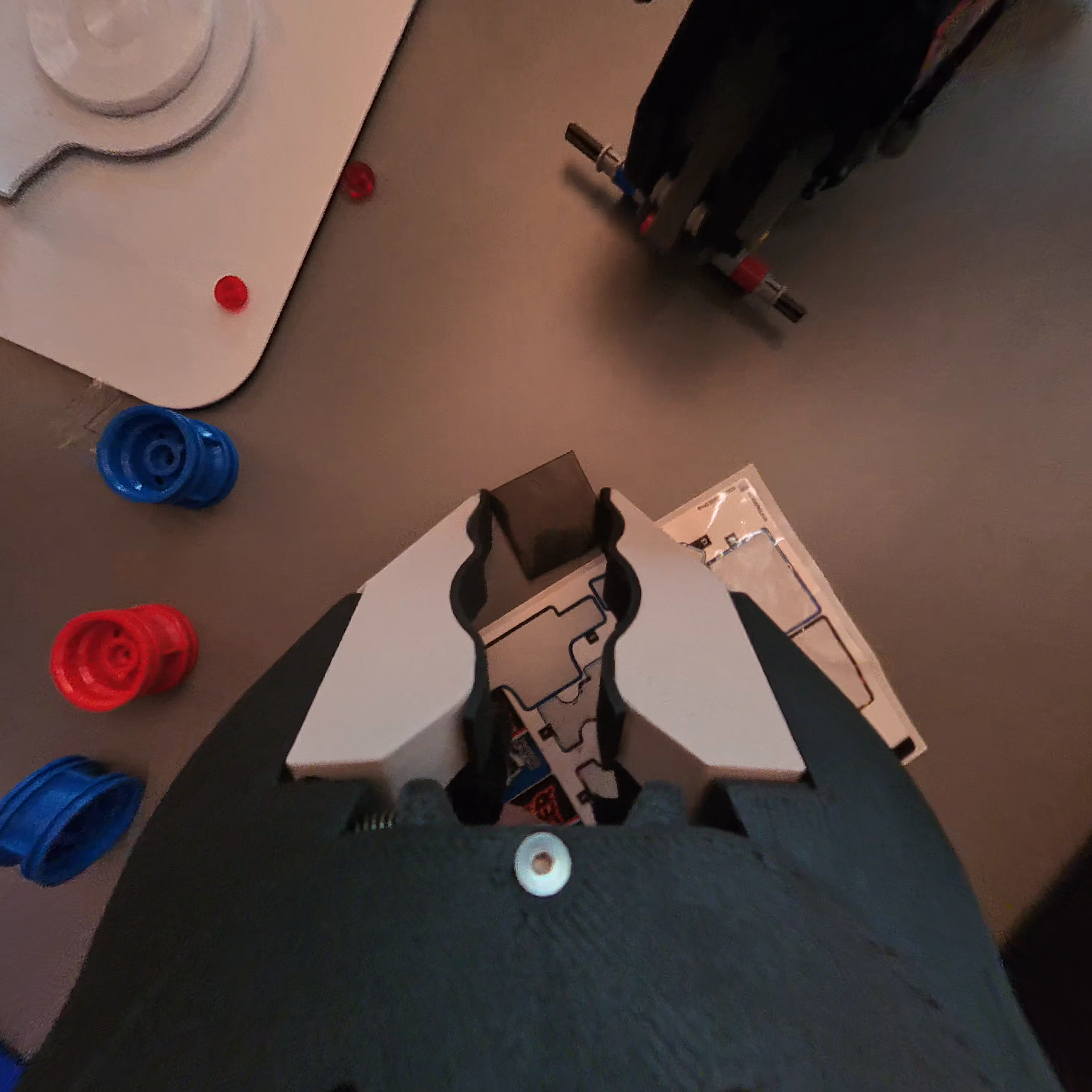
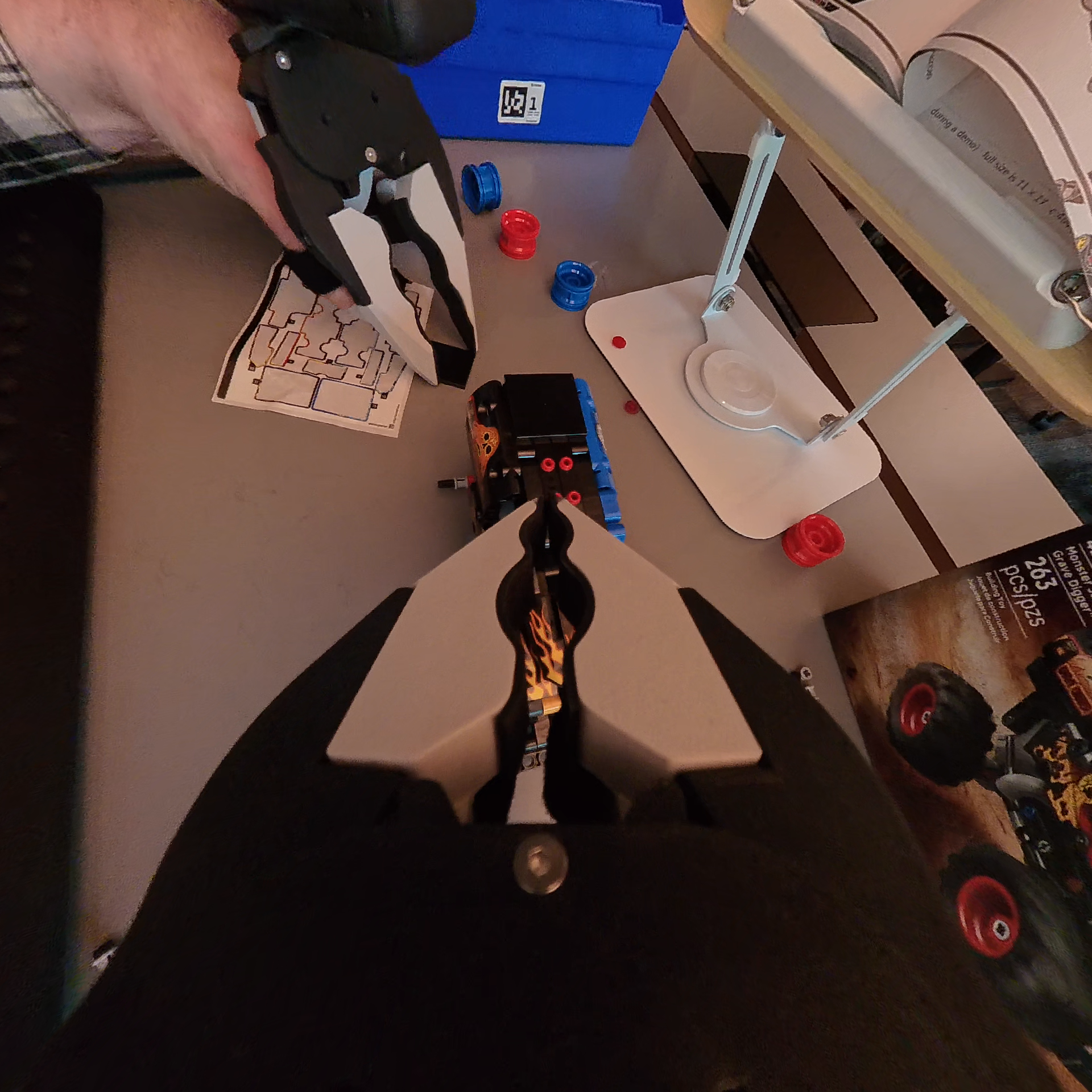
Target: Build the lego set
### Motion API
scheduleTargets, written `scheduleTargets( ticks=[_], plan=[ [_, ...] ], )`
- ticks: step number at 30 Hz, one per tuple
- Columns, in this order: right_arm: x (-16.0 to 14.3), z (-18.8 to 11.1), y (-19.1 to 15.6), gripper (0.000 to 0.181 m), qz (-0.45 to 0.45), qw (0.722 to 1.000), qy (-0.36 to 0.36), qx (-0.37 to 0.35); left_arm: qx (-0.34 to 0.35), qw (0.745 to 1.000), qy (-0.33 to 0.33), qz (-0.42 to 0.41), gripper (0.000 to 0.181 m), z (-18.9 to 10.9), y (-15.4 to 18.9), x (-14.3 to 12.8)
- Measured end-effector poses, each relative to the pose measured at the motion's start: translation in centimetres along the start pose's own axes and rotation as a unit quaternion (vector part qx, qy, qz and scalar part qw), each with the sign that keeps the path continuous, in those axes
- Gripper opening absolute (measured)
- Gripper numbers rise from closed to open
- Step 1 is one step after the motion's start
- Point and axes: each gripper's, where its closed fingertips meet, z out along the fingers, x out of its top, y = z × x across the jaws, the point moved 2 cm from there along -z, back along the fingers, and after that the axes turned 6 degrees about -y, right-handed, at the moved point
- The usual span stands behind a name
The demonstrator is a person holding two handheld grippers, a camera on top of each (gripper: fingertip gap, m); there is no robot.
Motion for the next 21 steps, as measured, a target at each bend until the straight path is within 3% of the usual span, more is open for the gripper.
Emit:
scheduleTargets(
  ticks=[11, 15, 21],
  plan=[
    [1.6, -0.7, -0.7, 0.0, -0.004, 0.999, 0.035, 0.003, 0.032, 0.997, 0.056, 0.036, 0.033, -0.9, 0.7, 0.7],
    [2.4, -1.0, -1.1, 0.006, -0.007, 0.999, 0.054, 0.006, 0.037, 0.992, 0.105, 0.066, 0.034, -3.1, 1.8, 2.9],
    [2.3, -1.6, -0.6, 0.009, -0.017, 0.998, 0.053, -0.004, 0.016, 0.971, 0.175, 0.163, 0.034, -7.7, 5.2, 8.8]
  ],
)
